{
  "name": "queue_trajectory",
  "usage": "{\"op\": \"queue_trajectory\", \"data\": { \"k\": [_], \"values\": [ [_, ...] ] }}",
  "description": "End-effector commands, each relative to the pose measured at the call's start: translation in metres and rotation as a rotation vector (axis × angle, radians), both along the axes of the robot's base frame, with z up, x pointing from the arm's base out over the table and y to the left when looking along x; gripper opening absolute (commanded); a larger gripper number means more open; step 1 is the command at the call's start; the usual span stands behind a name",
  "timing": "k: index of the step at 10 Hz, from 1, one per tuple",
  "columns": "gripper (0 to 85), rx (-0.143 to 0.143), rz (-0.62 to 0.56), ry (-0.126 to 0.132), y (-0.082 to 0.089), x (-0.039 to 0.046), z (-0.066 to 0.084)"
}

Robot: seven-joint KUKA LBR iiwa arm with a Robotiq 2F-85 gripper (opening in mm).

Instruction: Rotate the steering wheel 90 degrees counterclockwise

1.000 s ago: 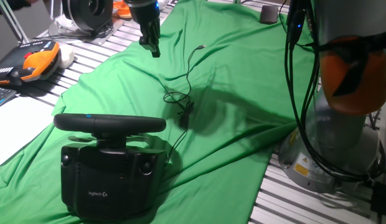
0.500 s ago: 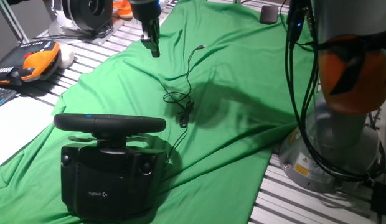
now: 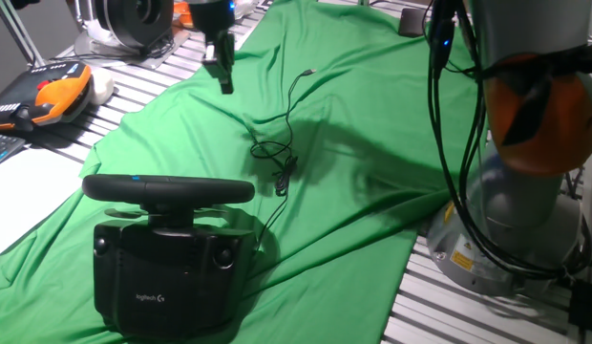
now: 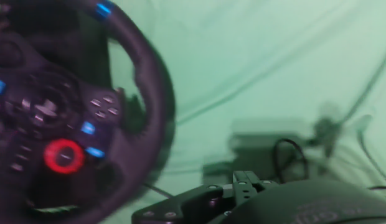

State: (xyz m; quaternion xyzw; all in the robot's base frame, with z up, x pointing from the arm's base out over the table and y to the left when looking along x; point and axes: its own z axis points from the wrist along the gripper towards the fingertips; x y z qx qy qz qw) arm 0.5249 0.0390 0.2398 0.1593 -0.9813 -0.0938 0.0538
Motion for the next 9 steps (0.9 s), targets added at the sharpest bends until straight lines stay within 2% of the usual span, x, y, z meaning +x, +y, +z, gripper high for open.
{"op": "queue_trajectory", "data": {
  "k": [1,2,3,5,6,8,9],
  "values": [
    [0.0,0.008,-0.012,0.006,0.02,-0.0017,0.001],
    [0.0,0.013,-0.043,0.018,0.042,-0.007,0.005],
    [0.0,0.01,-0.066,0.017,0.059,-0.0121,0.008],
    [0.0,0.022,-0.087,0.025,0.085,-0.0169,0.01],
    [0.0,0.025,-0.108,0.044,0.1,-0.0192,0.013],
    [0.0,-0.014,-0.157,0.05,0.128,-0.0277,0.02],
    [0.0,-0.016,-0.178,0.055,0.137,-0.032,0.024]
  ]
}}
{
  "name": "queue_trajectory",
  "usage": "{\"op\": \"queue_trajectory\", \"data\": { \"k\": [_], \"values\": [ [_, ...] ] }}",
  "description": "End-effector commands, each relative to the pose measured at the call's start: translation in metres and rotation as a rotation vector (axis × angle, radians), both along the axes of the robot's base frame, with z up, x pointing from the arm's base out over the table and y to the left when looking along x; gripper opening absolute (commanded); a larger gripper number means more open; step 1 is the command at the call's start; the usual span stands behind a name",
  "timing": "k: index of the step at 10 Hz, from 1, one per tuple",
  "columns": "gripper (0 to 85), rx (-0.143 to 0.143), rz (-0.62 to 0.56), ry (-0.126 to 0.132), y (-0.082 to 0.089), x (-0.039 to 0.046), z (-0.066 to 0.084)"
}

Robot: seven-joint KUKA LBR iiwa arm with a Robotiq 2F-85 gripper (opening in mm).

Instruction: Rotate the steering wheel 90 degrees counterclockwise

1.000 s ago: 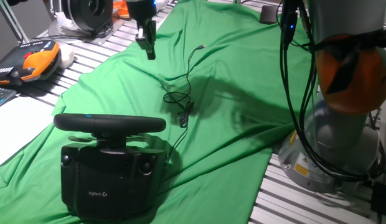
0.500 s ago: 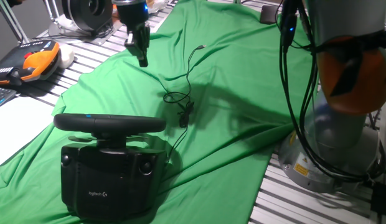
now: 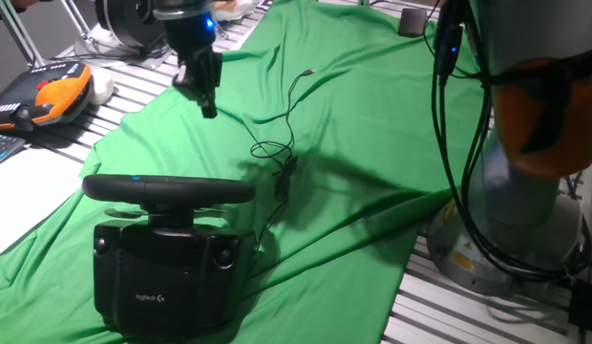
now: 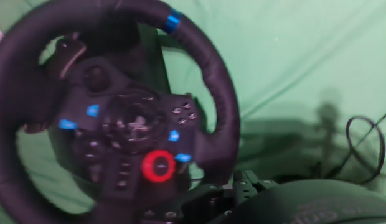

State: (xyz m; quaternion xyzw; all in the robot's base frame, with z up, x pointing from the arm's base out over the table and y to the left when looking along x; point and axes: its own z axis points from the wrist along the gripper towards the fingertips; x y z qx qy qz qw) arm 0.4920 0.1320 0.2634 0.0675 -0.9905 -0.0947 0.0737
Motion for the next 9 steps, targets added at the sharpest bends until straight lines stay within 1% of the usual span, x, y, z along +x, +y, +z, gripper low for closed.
{"op": "queue_trajectory", "data": {
  "k": [1,2,3,4,5,6,7,9],
  "values": [
    [0.0,0.0,-0.016,0.0,0.053,-0.0051,-0.001],
    [0.0,-0.002,-0.032,-0.002,0.06,-0.0098,-0.003],
    [0.0,-0.003,-0.04,0.0,0.064,-0.012,-0.005],
    [0.0,0.003,-0.048,0.003,0.068,-0.0138,-0.005],
    [0.0,0.0,-0.066,0.006,0.075,-0.0164,-0.004],
    [0.0,-0.01,-0.078,0.008,0.081,-0.0184,-0.003],
    [0.0,-0.009,-0.085,0.013,0.085,-0.0202,-0.002],
    [0.0,-0.005,-0.098,0.017,0.093,-0.024,-0.007]
  ]
}}
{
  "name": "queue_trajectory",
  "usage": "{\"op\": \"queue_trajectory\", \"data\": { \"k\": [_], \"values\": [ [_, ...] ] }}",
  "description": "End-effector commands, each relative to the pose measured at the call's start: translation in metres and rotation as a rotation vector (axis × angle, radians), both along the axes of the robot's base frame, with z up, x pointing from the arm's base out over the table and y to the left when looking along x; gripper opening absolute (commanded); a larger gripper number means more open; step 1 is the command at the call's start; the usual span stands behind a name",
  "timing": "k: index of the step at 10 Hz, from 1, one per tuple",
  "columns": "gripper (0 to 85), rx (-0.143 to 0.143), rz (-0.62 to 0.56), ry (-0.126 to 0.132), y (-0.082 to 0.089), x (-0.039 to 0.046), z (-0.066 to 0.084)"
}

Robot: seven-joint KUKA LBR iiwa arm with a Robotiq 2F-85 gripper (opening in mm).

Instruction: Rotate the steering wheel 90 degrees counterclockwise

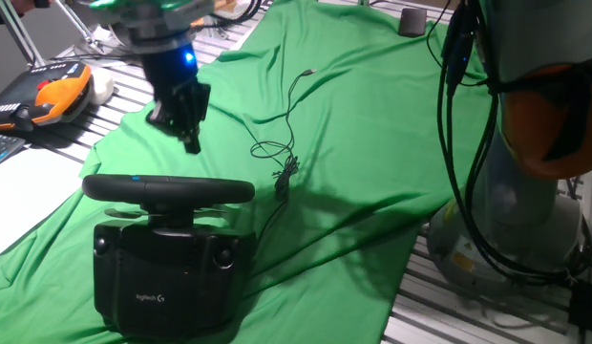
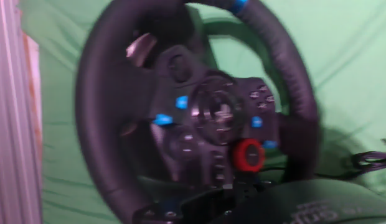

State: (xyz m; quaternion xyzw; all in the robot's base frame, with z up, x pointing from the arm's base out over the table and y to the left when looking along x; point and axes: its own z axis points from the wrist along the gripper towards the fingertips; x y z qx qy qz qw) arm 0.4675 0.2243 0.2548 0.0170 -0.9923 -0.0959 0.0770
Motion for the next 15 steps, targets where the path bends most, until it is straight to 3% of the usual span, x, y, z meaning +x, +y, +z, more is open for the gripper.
{"op": "queue_trajectory", "data": {
  "k": [1,3,5,6,10,15],
  "values": [
    [0.0,-0.001,-0.008,-0.002,0.004,-0.0021,-0.003],
    [0.0,0.0,-0.024,0.012,0.009,-0.0062,-0.007],
    [0.0,0.01,-0.068,0.092,0.012,-0.0072,-0.007],
    [0.0,0.005,-0.066,0.112,0.012,-0.0077,-0.006],
    [0.0,0.015,-0.09,0.13,0.02,-0.0163,-0.011],
    [0.0,0.023,-0.115,0.15,0.027,-0.0169,-0.019]
  ]
}}
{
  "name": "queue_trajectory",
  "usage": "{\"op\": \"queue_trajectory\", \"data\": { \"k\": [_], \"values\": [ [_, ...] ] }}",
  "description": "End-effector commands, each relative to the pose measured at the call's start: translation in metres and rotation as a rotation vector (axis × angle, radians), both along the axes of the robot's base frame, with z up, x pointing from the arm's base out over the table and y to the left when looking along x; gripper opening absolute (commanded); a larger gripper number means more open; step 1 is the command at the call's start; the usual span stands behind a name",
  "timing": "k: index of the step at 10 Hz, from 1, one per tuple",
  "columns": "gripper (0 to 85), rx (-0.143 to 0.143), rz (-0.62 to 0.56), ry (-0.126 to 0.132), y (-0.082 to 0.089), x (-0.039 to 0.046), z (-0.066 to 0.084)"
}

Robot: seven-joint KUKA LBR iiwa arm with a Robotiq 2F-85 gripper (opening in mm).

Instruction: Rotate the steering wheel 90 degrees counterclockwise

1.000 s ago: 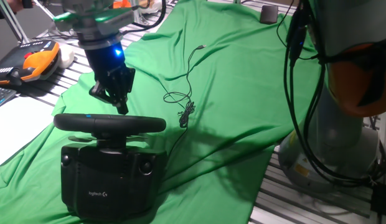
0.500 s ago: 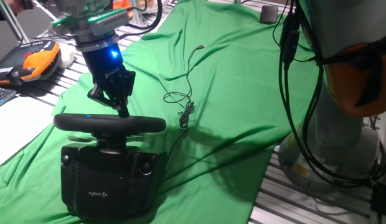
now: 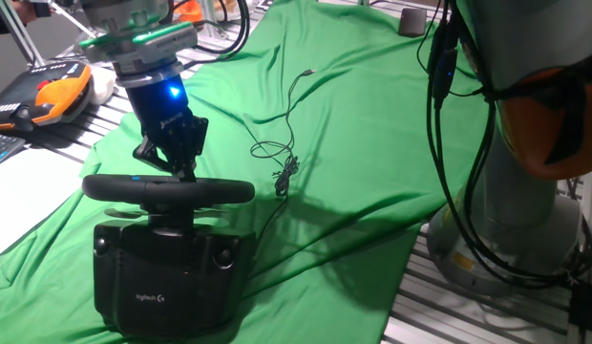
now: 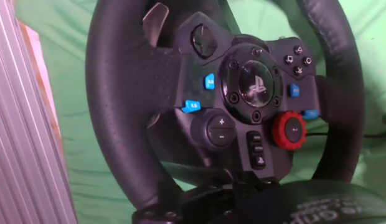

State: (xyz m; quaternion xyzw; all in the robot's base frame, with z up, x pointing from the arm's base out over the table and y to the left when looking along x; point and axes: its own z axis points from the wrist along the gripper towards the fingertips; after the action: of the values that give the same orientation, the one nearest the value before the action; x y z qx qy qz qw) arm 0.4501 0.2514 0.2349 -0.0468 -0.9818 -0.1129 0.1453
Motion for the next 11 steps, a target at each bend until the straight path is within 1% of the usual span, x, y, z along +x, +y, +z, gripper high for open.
{"op": "queue_trajectory", "data": {
  "k": [1,2,4,6,9,11],
  "values": [
    [0.0,0.002,-0.007,-0.002,0.001,-0.0019,-0.002],
    [0.0,0.0,-0.012,-0.002,0.003,-0.0041,-0.005],
    [0.0,-0.002,-0.015,-0.001,0.003,-0.0056,-0.007],
    [0.0,-0.006,-0.013,-0.002,0.002,-0.0047,-0.009],
    [0.0,-0.002,0.001,-0.004,-0.002,-0.0025,-0.013],
    [0.0,-0.011,0.006,-0.005,-0.002,-0.0028,-0.013]
  ]
}}
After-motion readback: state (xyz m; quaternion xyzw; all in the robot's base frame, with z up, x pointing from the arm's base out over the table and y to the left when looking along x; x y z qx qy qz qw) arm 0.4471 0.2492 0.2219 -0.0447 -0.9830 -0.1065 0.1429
